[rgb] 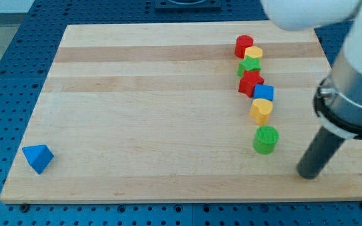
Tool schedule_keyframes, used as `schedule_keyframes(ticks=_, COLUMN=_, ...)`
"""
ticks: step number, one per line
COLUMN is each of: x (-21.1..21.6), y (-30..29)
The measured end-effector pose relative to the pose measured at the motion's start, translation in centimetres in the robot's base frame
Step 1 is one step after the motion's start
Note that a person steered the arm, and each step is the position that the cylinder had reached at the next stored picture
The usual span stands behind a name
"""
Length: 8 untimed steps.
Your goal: Push the green circle close to the yellow heart
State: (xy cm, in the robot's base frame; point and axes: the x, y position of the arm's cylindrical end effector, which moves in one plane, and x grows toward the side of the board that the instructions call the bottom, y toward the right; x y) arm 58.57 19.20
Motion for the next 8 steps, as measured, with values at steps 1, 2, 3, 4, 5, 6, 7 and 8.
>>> schedule_keyframes(ticks=1, x=-0.6, y=0.0)
schedule_keyframes(ticks=2, x=-1.2, y=-2.3)
schedule_keyframes(ticks=3, x=-2.2, y=-4.8)
schedule_keyframes(ticks=4, x=-3.3, y=-7.5)
schedule_keyframes(ticks=5, x=-3.5, y=-8.5)
schedule_keyframes(ticks=6, x=-2.5, y=-8.1)
schedule_keyframes(ticks=7, x=-1.5, y=-5.0)
schedule_keyframes(ticks=8, x=-2.4, y=-4.1)
